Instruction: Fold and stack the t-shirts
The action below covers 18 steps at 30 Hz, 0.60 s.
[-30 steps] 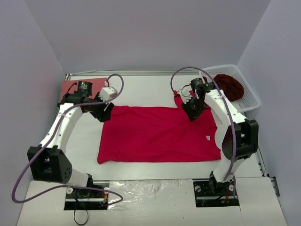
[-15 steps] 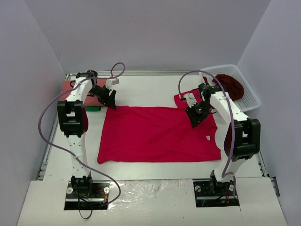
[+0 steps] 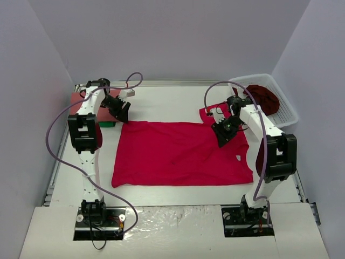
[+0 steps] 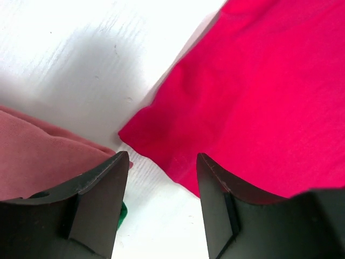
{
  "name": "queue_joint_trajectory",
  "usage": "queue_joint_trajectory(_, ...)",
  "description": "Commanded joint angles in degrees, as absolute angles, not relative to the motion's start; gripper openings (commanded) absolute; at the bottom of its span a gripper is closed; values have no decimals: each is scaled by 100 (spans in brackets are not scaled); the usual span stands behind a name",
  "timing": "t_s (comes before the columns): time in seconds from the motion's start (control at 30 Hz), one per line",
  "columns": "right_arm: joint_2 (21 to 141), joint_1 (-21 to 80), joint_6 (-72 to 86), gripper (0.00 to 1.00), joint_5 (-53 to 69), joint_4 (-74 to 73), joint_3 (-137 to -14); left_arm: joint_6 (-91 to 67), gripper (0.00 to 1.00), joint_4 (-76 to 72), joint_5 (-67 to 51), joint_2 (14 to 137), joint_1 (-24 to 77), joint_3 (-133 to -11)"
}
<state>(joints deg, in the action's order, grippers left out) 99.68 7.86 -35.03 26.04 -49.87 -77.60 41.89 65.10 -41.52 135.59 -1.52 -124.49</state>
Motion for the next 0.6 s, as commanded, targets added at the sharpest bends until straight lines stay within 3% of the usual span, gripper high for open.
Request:
queue_joint_trajectory(0.0, 10072, 773, -3533, 28, 2681, -5186, -7717, 4421, 52, 6566, -3982, 13702, -167, -12656)
queue_joint_trajectory(0.57, 10301, 729, -3551, 28, 2610, -5168, -7752, 4298, 54, 6530, -4253, 13939, -132, -12700)
